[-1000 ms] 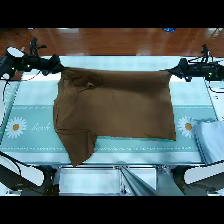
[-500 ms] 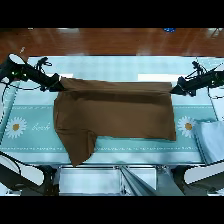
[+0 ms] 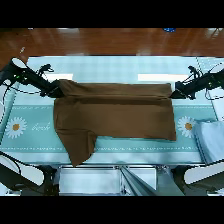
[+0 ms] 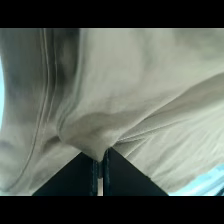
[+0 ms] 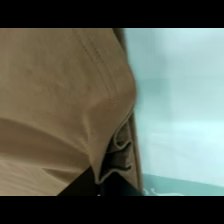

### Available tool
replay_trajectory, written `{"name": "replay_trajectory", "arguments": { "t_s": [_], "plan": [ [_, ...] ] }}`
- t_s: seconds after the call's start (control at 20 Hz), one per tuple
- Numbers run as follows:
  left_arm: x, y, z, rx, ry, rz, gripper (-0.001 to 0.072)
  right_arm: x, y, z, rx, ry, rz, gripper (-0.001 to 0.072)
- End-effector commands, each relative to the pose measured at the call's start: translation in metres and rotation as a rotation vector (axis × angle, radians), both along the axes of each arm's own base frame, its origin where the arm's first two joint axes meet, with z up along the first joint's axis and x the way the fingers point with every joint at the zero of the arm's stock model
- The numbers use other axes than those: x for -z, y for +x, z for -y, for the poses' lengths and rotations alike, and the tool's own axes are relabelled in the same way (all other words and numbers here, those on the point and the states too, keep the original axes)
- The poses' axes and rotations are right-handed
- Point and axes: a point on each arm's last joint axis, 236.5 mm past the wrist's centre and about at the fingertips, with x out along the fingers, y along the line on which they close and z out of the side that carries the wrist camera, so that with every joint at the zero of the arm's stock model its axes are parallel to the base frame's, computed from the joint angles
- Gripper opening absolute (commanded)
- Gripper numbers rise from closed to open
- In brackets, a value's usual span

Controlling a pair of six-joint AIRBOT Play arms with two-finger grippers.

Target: Fold the shirts.

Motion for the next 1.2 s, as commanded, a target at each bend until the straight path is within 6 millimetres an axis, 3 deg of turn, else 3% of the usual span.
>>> {"name": "replay_trajectory", "arguments": {
  "t_s": [0.0,0.05,0.1,0.25,0.4,0.5,0.6,0.8,0.95,1.15],
  "plan": [
    [0.0,-0.004,0.001,0.006,-0.002,-0.016,0.0147,0.001,0.0,-0.001,0.017,0.0,-0.012,0.0131],
    [-0.001,-0.004,0.001,0.005,-0.002,-0.019,0.0493,0.0,-0.001,-0.001,0.034,0.003,-0.023,0.0374],
    [-0.001,-0.004,-0.002,-0.004,0.004,-0.021,0.051,-0.002,-0.003,-0.002,0.03,0.01,-0.028,0.0403],
    [-0.022,0.004,-0.023,-0.089,0.026,0.024,0.051,-0.031,-0.006,0.018,0.062,-0.012,0.016,0.0404],
    [-0.062,0.0,-0.062,-0.18,0.069,0.118,0.051,-0.074,-0.017,0.06,0.16,-0.074,0.115,0.0403],
    [-0.074,-0.022,-0.085,-0.279,0.093,0.153,0.051,-0.085,-0.034,0.074,0.259,-0.074,0.183,0.0404],
    [-0.064,-0.061,-0.095,-0.386,0.107,0.145,0.051,-0.078,-0.062,0.063,0.32,-0.02,0.237,0.0403],
    [-0.017,-0.155,-0.065,-0.512,0.033,0.072,0.0509,-0.066,-0.107,0.013,0.403,0.156,0.332,0.0403],
    [0.001,-0.188,-0.036,-0.596,-0.087,-0.007,0.0509,-0.069,-0.127,-0.017,0.401,0.229,0.358,0.0403],
    [0.023,-0.209,-0.013,-0.556,-0.074,-0.077,0.0509,-0.076,-0.13,-0.023,0.397,0.232,0.378,0.0403]
  ]
}}
